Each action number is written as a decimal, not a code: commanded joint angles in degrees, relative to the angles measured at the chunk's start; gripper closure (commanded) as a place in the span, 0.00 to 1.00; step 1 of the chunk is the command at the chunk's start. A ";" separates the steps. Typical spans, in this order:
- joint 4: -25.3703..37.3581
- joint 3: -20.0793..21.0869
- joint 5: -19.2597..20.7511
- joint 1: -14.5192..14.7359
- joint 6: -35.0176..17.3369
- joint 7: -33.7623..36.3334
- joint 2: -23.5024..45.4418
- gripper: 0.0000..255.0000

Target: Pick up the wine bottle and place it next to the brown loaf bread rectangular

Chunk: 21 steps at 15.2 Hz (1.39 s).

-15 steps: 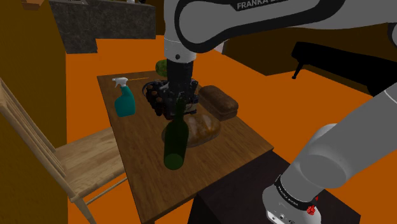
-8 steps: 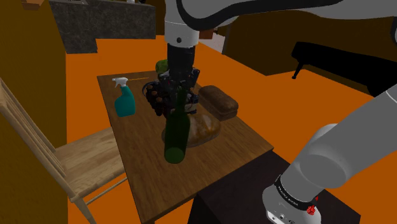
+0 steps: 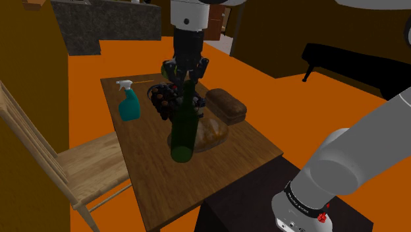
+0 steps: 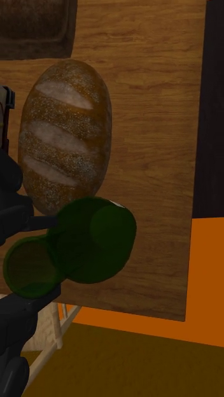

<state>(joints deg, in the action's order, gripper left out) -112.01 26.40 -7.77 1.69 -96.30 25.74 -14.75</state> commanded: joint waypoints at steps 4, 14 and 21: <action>4.36 -0.16 0.26 -0.14 3.99 0.31 0.38 1.00; 14.09 -0.14 1.12 -0.42 11.80 1.21 2.43 1.00; 9.46 -5.75 0.45 -2.53 13.55 -6.72 -3.69 1.00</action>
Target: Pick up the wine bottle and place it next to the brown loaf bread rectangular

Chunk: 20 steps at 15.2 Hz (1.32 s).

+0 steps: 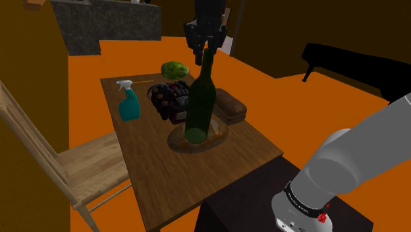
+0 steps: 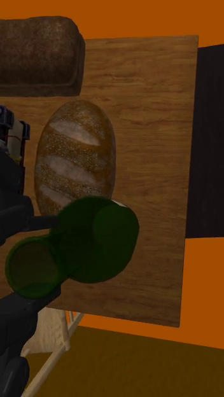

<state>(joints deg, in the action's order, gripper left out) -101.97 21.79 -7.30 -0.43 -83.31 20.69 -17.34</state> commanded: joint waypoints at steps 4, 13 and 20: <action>-4.55 -5.60 0.56 -1.88 0.96 -7.83 -5.07 1.00; -9.66 -15.46 4.36 -5.37 1.69 -21.03 -10.16 1.00; -10.18 -23.01 8.33 -8.28 1.73 -31.05 -10.60 1.00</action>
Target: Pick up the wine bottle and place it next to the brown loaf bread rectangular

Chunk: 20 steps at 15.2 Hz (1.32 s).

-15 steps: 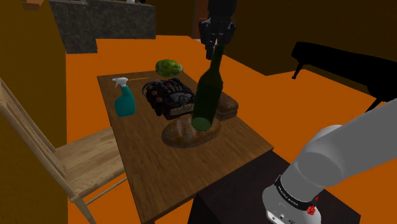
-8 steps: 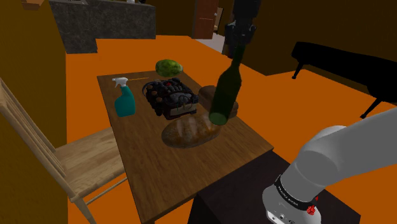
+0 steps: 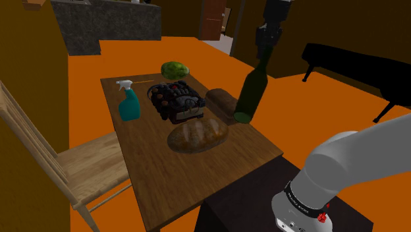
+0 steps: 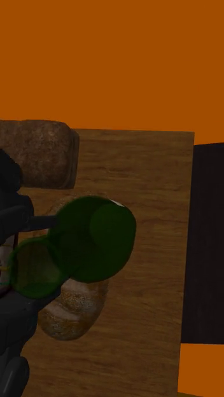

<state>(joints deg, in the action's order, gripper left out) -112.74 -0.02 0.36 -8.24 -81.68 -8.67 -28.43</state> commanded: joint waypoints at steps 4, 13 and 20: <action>1.66 -5.51 2.86 -2.12 -0.13 -7.40 1.59 1.00; 7.70 -15.20 6.27 -5.61 -1.03 -20.51 7.73 1.00; 4.54 -17.31 6.87 -6.45 -5.09 -22.96 8.42 1.00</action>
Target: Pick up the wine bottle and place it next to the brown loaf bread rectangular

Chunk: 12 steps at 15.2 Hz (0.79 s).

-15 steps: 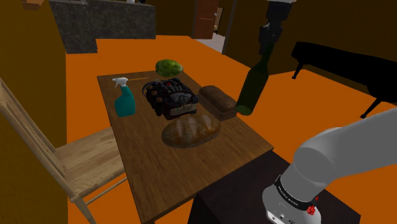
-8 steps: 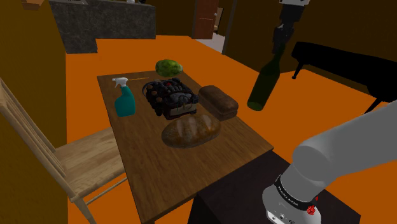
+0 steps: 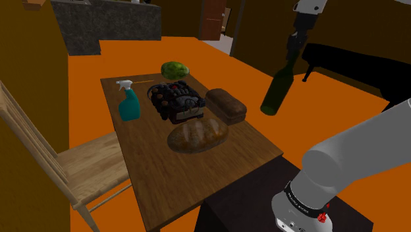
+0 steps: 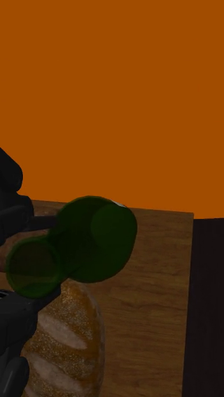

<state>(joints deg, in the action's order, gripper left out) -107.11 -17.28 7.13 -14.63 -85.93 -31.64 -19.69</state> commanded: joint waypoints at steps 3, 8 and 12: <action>-3.97 -0.12 0.28 -0.15 -3.14 0.20 -0.91 1.00; -8.49 -0.29 0.56 -0.31 -6.94 0.48 -1.63 1.00; -11.87 -0.47 0.77 -0.43 -9.99 0.66 -1.98 1.00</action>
<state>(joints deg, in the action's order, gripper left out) -118.25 -17.79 7.86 -15.06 -95.27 -31.11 -21.53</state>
